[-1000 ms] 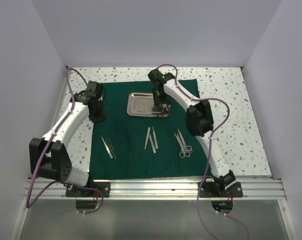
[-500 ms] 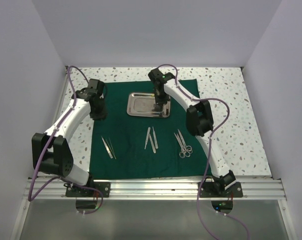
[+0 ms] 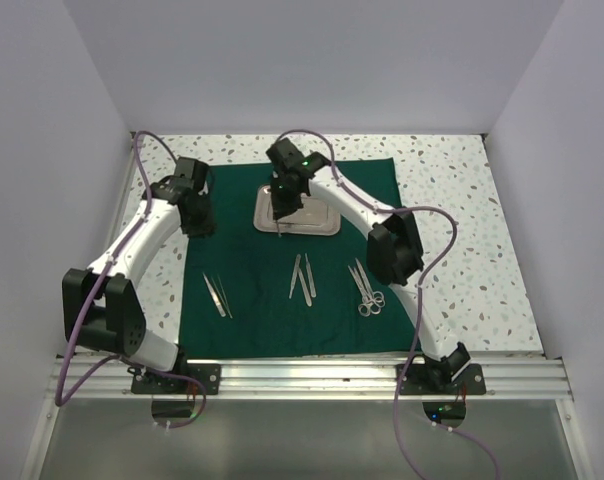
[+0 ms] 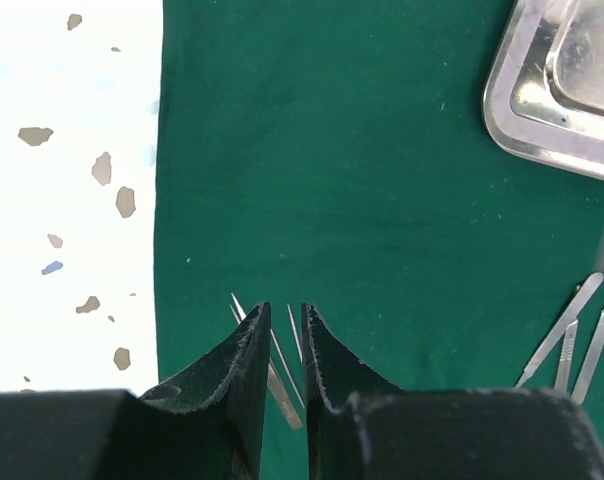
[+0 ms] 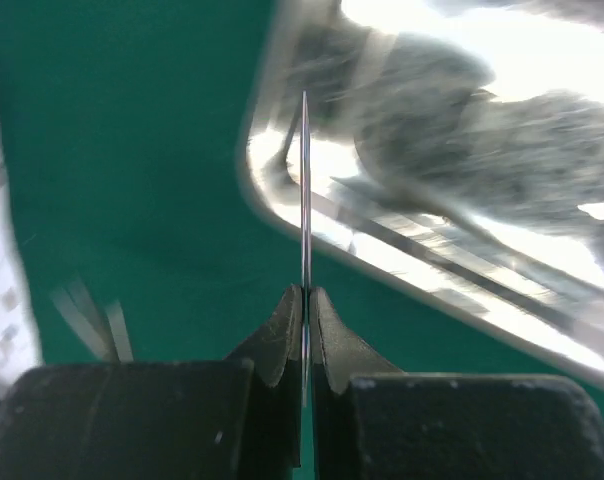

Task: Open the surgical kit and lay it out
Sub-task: Pick up the medical item from the container, then place the medical item in the surgical kit, then reset both arms

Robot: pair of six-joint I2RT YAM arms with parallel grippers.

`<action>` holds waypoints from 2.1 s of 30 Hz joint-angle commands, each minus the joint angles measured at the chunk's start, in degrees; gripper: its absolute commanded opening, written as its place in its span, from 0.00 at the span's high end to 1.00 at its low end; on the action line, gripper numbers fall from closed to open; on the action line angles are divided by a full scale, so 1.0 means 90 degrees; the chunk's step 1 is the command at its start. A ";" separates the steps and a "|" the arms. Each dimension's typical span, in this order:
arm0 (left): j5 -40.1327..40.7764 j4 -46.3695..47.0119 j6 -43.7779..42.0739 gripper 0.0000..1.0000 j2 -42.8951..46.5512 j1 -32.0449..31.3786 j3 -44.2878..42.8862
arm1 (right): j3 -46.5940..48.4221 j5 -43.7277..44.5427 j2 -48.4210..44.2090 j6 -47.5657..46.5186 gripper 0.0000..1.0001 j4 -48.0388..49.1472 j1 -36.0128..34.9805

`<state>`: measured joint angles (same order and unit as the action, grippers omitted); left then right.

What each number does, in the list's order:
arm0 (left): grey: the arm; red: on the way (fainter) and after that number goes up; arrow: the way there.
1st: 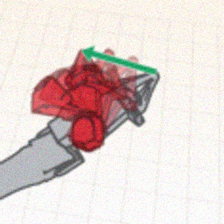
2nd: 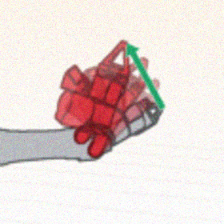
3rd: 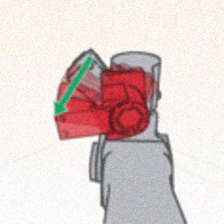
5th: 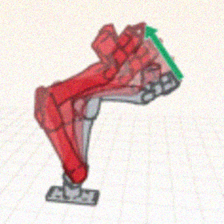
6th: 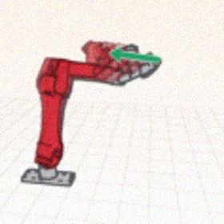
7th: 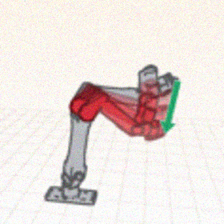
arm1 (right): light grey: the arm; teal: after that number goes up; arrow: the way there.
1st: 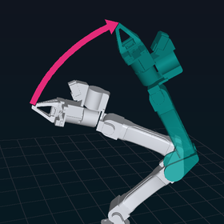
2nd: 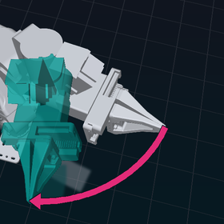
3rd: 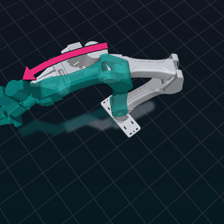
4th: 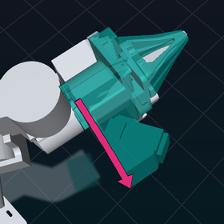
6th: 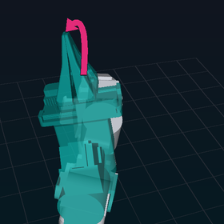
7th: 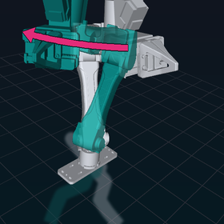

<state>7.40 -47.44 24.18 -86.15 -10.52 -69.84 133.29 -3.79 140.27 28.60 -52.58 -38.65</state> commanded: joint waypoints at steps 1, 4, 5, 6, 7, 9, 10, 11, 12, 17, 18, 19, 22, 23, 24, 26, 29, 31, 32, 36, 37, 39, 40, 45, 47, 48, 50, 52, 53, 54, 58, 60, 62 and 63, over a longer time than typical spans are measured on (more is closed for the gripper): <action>-0.0148 0.0398 -0.0168 0.78 0.0402 0.0017 0.0201 | -0.0520 -0.0662 -0.0770 0.0347 1.00 0.0450 -0.0636; -0.0265 0.0535 -0.0168 0.78 0.0548 0.0027 0.0416 | -0.1321 -0.1062 -0.0985 0.0757 1.00 0.0918 -0.0900; -0.0294 0.0603 -0.0168 0.78 0.0607 0.0027 0.0465 | -0.1440 -0.1092 -0.1005 0.0806 1.00 0.0959 -0.0978; -0.0324 0.0623 -0.0168 0.78 0.0636 0.0027 0.0514 | -0.1519 -0.1092 -0.0986 0.0807 1.00 0.0969 -0.1124; -0.0382 0.0642 -0.0168 0.78 0.0666 0.0027 0.0582 | -0.1568 -0.1034 -0.0957 0.0778 1.00 0.0911 -0.1212; -0.0460 0.0691 -0.0177 0.78 0.0744 0.0027 0.0641 | -0.1578 -0.1072 -0.0830 0.0729 1.00 0.0881 -0.1417; -0.0499 0.0701 -0.0177 0.78 0.0763 0.0027 0.0680 | -0.1568 -0.1111 -0.0781 0.0757 1.00 0.0881 -0.1466; -0.0519 0.0720 -0.0168 0.78 0.0812 0.0027 0.0700 | -0.1568 -0.1160 -0.0752 0.0796 1.00 0.0891 -0.1564; -0.0558 0.0730 -0.0177 0.78 0.0832 0.0027 0.0710 | -0.1568 -0.1199 -0.0713 0.0836 1.00 0.0929 -0.1603; -0.0666 0.0750 -0.0177 0.78 0.0988 0.0017 0.0797 | -0.1451 -0.1414 -0.0439 0.1031 1.00 0.1047 -0.1769; -0.0675 0.0740 -0.0177 0.78 0.1007 0.0027 0.0807 | -0.1432 -0.1482 -0.0419 0.1041 1.00 0.1047 -0.1818; -0.0676 0.0759 -0.0168 0.78 0.1037 0.0027 0.0846 | -0.1412 -0.1551 -0.0352 0.1070 1.00 0.1076 -0.1847; -0.0695 0.0769 -0.0168 0.78 0.1134 0.0027 0.0924 | -0.1431 -0.1844 -0.0254 0.1148 1.00 0.1066 -0.1945; -0.0695 0.0798 -0.0158 0.78 0.1173 0.0027 0.0934 | -0.1441 -0.1912 -0.0215 0.1148 1.00 0.1076 -0.1974; -0.0685 0.0789 -0.0168 0.78 0.1193 0.0027 0.0954 | -0.1441 -0.1990 -0.0204 0.1158 1.00 0.1076 -0.2023; -0.0676 0.0808 -0.0168 0.78 0.1232 0.0027 0.0993 | -0.1451 -0.2078 -0.0204 0.1119 1.00 0.1144 -0.2091; -0.0676 0.0818 -0.0158 0.78 0.1261 0.0027 0.1051 | -0.1471 -0.2176 -0.0224 0.1090 1.00 0.1203 -0.2160; -0.0666 0.0808 -0.0158 0.78 0.1291 0.0027 0.1061 | -0.1548 -0.2254 -0.0224 0.1090 1.00 0.1281 -0.2180; -0.0666 0.0808 -0.0158 0.78 0.1310 0.0027 0.1071 | -0.1587 -0.2293 -0.0243 0.1090 0.97 0.1320 -0.2199; -0.0656 0.0779 -0.0158 0.78 0.1369 0.0027 0.1071 | -0.1880 -0.2226 -0.0467 0.1109 0.55 0.1506 -0.2229; -0.0656 0.0760 -0.0158 0.79 0.1388 0.0027 0.1071 | -0.1958 -0.2167 -0.0526 0.1129 0.48 0.1554 -0.2219; -0.0656 0.0740 -0.0158 0.79 0.1447 0.0027 0.1081 | -0.2182 -0.1982 -0.0673 0.1148 0.46 0.1613 -0.2228; -0.0656 0.0740 -0.0158 0.78 0.1466 0.0027 0.1090 | -0.2242 -0.1933 -0.0808 0.1148 0.46 0.1594 -0.2219; -0.0705 0.0720 -0.0148 0.78 0.1613 0.0027 0.1129 | -0.2408 -0.1133 -0.1277 0.0934 0.44 0.1126 -0.2199; -0.0724 0.0740 -0.0158 0.78 0.1681 0.0027 0.1159 | -0.2447 -0.0781 -0.1696 0.0798 0.43 0.0989 -0.2199; -0.0744 0.0740 -0.0158 0.77 0.1701 0.0027 0.1159 | -0.2486 -0.0403 -0.1853 0.0729 0.41 0.0853 -0.2190; -0.0763 0.0662 -0.0168 0.74 0.1721 0.0027 0.1110 | -0.2496 0.0009 -0.2398 0.0524 0.40 0.0657 -0.2180; -0.0793 0.0613 -0.0207 0.71 0.1759 0.0017 0.0983 | -0.2525 0.0692 -0.2819 0.0349 0.39 0.0354 -0.2151; -0.0793 0.0555 -0.0216 0.69 0.1779 0.0017 0.0935 | -0.2574 0.0956 -0.3257 0.0280 0.39 0.0296 -0.2141; -0.0793 0.0545 -0.0245 0.64 0.1798 0.0007 0.0857 | -0.2710 0.1123 -0.3522 0.0202 0.39 0.0169 -0.2150; -0.0959 0.0535 -0.0333 0.55 0.1964 -0.0032 0.0788 | -0.3285 0.2292 -0.4830 0.0025 0.39 -0.0154 -0.2150; -0.0930 0.0545 -0.0372 0.54 0.2091 -0.0032 0.0788 | -0.3859 0.2792 -0.5833 0.0103 0.37 -0.0251 -0.2150; -0.0930 0.0525 -0.0392 0.54 0.2306 -0.0032 0.0768 | -0.4397 0.3251 -0.6636 0.0162 0.35 -0.0097 -0.2150; -0.0920 0.0515 -0.0412 0.53 0.2394 -0.0032 0.0749 | -0.5029 0.3369 -0.7500 0.0181 0.32 0.0204 -0.2160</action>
<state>-0.05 -43.03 22.65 -68.34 -10.59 -60.45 96.92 15.86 85.36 30.65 -50.65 -58.11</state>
